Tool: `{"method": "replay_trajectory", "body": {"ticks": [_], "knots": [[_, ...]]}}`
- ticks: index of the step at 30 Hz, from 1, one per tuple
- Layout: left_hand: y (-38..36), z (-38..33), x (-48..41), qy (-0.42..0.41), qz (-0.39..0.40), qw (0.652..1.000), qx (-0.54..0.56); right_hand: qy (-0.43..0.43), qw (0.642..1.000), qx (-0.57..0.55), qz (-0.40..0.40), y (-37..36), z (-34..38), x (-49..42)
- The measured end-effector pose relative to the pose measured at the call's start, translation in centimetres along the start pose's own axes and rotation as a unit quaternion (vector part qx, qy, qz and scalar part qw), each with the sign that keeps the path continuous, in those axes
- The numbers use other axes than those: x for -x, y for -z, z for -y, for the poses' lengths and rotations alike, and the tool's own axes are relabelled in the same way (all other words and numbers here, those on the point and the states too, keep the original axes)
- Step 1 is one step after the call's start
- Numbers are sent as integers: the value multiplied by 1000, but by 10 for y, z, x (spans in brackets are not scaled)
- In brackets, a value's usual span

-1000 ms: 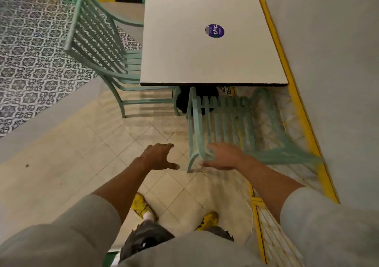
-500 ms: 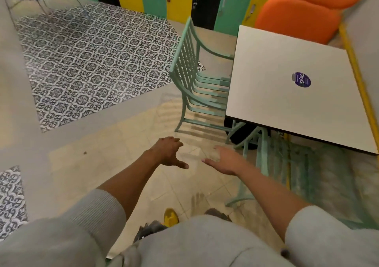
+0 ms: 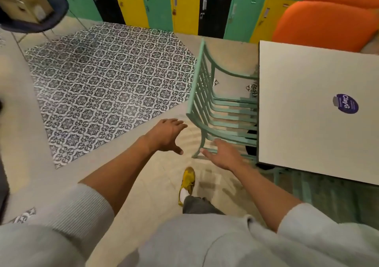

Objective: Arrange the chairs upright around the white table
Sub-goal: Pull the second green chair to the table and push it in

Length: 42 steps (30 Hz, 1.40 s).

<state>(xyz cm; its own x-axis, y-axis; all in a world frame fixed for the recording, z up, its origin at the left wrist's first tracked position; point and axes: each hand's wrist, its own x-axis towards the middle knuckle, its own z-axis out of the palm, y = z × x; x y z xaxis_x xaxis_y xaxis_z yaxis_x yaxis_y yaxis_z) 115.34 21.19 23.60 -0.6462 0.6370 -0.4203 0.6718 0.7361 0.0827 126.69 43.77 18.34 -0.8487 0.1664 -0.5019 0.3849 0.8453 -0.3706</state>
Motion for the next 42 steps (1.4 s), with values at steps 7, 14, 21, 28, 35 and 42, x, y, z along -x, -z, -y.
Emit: {"method": "replay_trajectory", "body": {"ticks": [7,14,21,28,35,42], "knots": [[85,79,-140,-62,41,994,-78,-37,999,-16,25,53,41,-111],[143,99,-275,-170,88,962,-193,-68,994,-66,62,103,43,-169],[176,115,-389,-282,123,887,-343,-129,978,-156,56,83,72,-192],[179,149,-487,-403,111,800,-431,-321,916,-239,-20,40,156,-253],[162,206,-517,-511,30,774,-372,-524,822,-198,-105,26,216,-304],[158,215,-536,-545,29,748,-378,-557,802,-192,-94,29,228,-327]]}}
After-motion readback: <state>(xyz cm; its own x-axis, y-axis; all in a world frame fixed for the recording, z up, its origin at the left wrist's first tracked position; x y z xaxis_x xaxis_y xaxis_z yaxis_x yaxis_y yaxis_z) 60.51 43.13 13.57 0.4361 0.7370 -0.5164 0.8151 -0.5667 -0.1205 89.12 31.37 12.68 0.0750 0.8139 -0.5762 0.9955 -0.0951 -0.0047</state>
